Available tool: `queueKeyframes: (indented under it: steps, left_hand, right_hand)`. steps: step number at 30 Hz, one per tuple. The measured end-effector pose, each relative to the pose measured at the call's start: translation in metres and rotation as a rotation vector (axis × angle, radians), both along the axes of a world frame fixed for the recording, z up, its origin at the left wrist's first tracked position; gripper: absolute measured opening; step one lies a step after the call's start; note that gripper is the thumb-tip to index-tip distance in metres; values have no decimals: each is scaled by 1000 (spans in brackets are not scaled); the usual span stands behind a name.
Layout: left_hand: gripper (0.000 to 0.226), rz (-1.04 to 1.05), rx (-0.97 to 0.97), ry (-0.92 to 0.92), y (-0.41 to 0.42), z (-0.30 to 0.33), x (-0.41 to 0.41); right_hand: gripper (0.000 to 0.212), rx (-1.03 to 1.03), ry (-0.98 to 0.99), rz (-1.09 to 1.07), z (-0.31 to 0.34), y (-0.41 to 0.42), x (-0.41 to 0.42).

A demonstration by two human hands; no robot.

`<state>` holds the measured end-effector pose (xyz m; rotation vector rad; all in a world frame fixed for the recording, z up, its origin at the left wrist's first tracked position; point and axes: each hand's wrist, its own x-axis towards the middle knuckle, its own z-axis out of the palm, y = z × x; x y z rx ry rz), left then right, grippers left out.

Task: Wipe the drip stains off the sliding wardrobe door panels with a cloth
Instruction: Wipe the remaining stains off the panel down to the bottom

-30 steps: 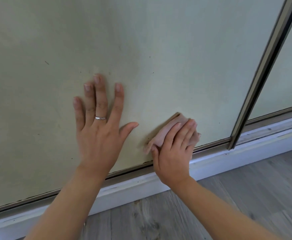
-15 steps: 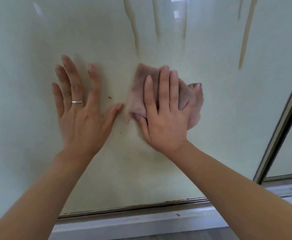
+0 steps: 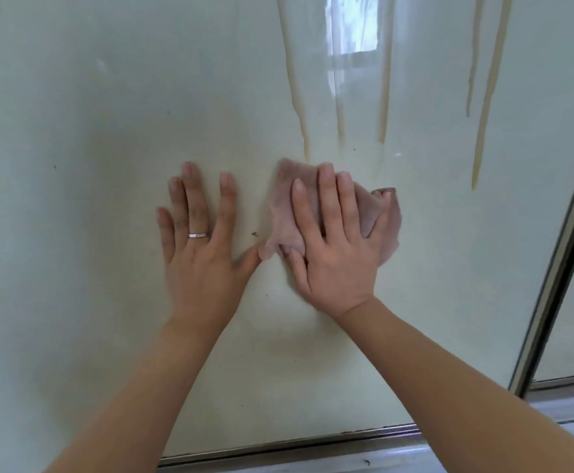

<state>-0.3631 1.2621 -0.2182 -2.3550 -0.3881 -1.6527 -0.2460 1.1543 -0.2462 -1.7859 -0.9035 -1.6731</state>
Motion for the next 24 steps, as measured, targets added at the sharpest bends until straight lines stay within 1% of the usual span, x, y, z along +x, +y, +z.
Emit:
queueKeyframes:
  steps: [2, 4, 7, 9, 10, 15, 17, 19, 21, 24]
  left_hand:
    - [77, 8, 8, 2, 1, 1, 0]
    - [76, 1, 0, 17, 1, 1, -1]
    - [75, -12, 10, 39, -1, 2, -7]
    - [73, -14, 46, 14, 0, 23, -13]
    - [72, -11, 55, -12, 2, 43, -13]
    - [73, -44, 50, -89, 20, 174, -12]
    - [75, -47, 36, -102, 27, 221, -13]
    - [77, -30, 47, -122, 33, 253, -12]
    - [79, -24, 77, -130, 33, 264, -8]
    - [78, -50, 80, -119, 33, 265, -8]
  right_hand:
    - [62, -2, 8, -23, -22, 0, -2]
    - [62, -64, -4, -29, -41, -5, -4]
    - [60, -130, -26, -1, -31, -13, -4]
    - [58, -125, -52, 11, 5, -14, -2]
    - [57, -99, -67, 3, 30, -11, -1]
    - [58, -27, -111, -21, 178, 1, -6]
    - [60, -12, -132, -8, 237, 4, -9]
    - [60, 31, -146, 0, 278, 8, -10]
    - [62, 80, -108, -16, 282, 12, -12]
    - [60, 132, -71, -65, 260, 18, -19]
